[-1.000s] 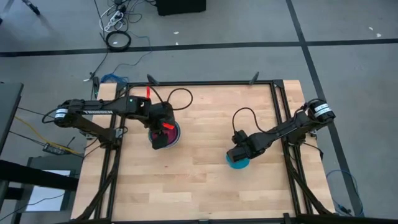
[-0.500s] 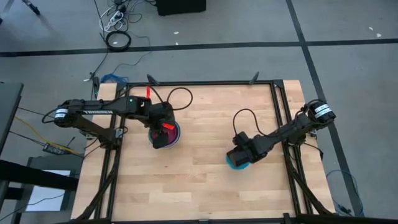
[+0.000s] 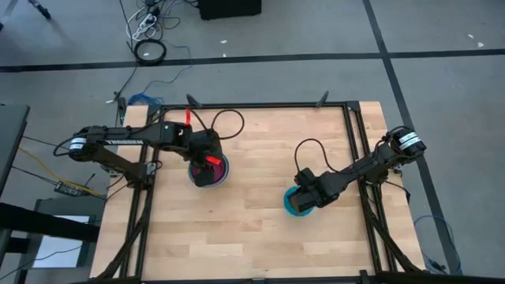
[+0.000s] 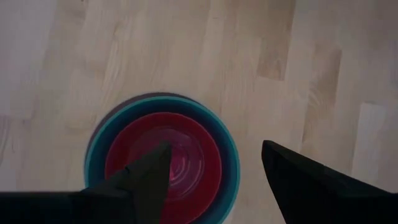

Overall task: Nest bowls inside each other
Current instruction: Stack the blue bowl on top of the red bowl

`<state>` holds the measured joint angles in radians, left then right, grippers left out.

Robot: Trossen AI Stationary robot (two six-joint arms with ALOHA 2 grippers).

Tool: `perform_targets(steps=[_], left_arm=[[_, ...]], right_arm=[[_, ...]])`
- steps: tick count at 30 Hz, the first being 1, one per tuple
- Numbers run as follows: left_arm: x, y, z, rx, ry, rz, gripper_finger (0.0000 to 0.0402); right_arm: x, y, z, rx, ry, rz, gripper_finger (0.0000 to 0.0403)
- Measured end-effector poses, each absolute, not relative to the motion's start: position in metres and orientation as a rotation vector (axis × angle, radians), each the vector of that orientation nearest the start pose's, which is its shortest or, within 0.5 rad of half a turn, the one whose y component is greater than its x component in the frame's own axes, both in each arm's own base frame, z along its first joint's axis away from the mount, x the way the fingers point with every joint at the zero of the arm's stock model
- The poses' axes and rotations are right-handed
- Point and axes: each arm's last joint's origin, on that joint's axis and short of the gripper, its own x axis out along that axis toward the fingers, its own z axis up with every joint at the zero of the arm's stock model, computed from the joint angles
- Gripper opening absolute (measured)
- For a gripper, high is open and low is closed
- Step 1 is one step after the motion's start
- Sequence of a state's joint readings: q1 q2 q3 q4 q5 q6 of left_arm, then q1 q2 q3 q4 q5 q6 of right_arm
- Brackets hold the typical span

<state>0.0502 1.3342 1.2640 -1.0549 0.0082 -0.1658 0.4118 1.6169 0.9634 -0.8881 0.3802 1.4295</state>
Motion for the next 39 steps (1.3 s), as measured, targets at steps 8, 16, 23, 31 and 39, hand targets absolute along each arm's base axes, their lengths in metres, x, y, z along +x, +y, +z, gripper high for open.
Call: perform_targets(steps=[8,16,23,31,39], left_arm=[[0.249,0.013,0.316,-0.173,1.103,0.139,0.0259],[0.249,0.014,0.316,-0.143,1.099,0.191,0.0259],[0.249,0.015,0.316,-0.172,1.094,0.235,0.0259],[0.244,0.004,0.314,-0.265,1.143,0.274,0.0259],[0.243,0.002,0.315,-0.244,1.127,0.317,0.0259]], right_arm=[[0.246,0.097,0.171,0.589,1.134,-0.908,0.0151],[0.248,0.095,0.171,0.581,1.148,-0.884,0.0013],[0.250,0.092,0.172,0.560,1.071,-0.923,0.0003],[0.276,0.076,0.182,0.532,0.886,-0.872,0.0000],[0.332,0.026,0.223,0.465,0.643,-0.656,0.0000]])
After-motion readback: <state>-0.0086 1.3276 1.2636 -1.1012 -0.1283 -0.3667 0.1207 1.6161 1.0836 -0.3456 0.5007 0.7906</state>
